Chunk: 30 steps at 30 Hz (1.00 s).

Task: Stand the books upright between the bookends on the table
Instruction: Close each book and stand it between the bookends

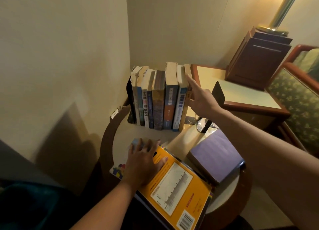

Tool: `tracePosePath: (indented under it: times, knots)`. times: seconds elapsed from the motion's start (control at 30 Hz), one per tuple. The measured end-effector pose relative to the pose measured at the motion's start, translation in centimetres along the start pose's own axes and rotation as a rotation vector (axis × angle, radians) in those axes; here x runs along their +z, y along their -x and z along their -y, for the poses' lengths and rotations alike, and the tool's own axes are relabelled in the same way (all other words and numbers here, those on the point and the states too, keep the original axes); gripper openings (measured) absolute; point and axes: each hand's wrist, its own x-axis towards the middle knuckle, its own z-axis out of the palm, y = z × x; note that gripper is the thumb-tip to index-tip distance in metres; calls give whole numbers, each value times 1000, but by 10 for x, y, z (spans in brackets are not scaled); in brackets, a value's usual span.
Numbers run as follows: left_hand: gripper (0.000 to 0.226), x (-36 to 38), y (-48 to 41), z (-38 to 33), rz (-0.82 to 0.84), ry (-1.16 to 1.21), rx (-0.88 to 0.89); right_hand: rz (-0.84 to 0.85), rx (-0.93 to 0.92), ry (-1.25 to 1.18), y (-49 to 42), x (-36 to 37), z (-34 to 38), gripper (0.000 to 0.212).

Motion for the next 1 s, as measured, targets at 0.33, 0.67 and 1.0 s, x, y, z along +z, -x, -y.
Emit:
tracePosePath:
  times: [0.33,0.67,1.0]
  knots:
    - [76,2,0,0,-21,32,0,-202,-13,-27,-3,10,-3,58]
    - [78,2,0,0,-11,43,-2,-227,-17,-12,-2,9,-1,51]
    - [74,0,1,0,-14,27,-6,-228,-26,-38,9,20,-7,73]
